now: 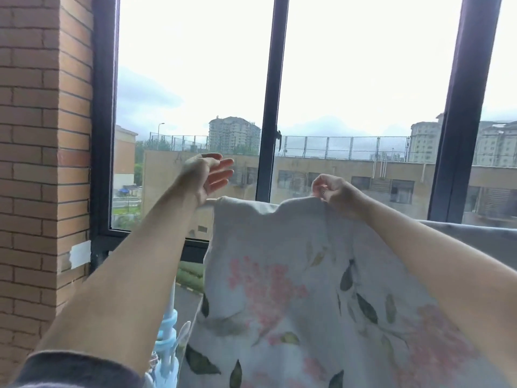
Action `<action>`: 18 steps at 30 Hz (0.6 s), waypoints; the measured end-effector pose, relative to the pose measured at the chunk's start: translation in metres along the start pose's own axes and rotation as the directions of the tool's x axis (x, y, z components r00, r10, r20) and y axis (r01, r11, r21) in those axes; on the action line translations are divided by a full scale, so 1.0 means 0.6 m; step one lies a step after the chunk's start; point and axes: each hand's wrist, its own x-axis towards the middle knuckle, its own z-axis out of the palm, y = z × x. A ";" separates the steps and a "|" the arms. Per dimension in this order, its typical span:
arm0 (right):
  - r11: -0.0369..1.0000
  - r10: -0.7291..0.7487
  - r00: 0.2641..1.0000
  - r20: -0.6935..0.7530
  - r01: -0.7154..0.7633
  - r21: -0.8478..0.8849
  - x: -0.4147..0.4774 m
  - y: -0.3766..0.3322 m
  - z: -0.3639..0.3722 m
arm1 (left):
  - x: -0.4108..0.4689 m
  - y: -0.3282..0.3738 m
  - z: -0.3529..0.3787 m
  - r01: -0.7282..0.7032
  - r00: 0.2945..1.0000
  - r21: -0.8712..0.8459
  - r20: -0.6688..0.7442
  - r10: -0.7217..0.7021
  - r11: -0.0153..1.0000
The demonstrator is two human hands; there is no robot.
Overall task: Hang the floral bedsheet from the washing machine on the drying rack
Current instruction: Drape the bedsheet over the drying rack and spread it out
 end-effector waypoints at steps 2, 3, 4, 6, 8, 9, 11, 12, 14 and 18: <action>0.999 0.000 0.998 0.057 -0.002 0.036 0.006 -0.016 0.011 | -0.001 -0.014 0.000 -0.058 0.997 0.249 -0.035 0.069 0.967; 0.999 -0.012 0.996 0.091 0.009 0.034 0.007 -0.025 0.012 | -0.001 -0.020 0.000 -0.094 0.992 0.398 -0.036 0.118 0.913; 0.999 -0.035 0.990 0.137 0.034 0.008 0.008 -0.034 0.014 | -0.001 -0.026 -0.002 -0.133 0.986 0.565 -0.009 0.168 0.815; 0.992 -0.095 0.963 0.254 0.114 -0.061 0.010 -0.049 0.028 | -0.001 -0.045 -0.009 -0.191 0.969 0.816 0.069 0.235 0.546; 0.975 -0.136 0.936 0.324 0.184 -0.122 0.013 -0.063 0.052 | 0.002 -0.056 -0.017 -0.203 0.966 0.894 0.117 0.230 0.399; 0.966 -0.160 0.928 0.336 0.218 -0.142 0.013 -0.072 0.067 | 0.008 -0.056 -0.023 -0.191 0.971 0.903 0.117 0.207 0.386; 0.946 -0.198 0.917 0.348 0.272 -0.179 0.014 -0.090 0.091 | 0.029 -0.048 -0.041 -0.146 0.987 0.892 0.103 0.123 0.427; 0.938 -0.208 0.911 0.355 0.289 -0.191 0.016 -0.100 0.100 | 0.039 -0.043 -0.051 -0.127 0.992 0.881 0.114 0.057 0.455; 0.938 -0.199 0.913 0.356 0.283 -0.202 0.021 -0.117 0.113 | 0.055 -0.034 -0.069 -0.124 0.981 0.870 0.181 -0.076 0.478; 0.966 -0.147 0.939 0.312 0.204 -0.160 0.033 -0.144 0.137 | 0.088 -0.025 -0.101 -0.077 0.841 0.774 0.389 -0.376 0.628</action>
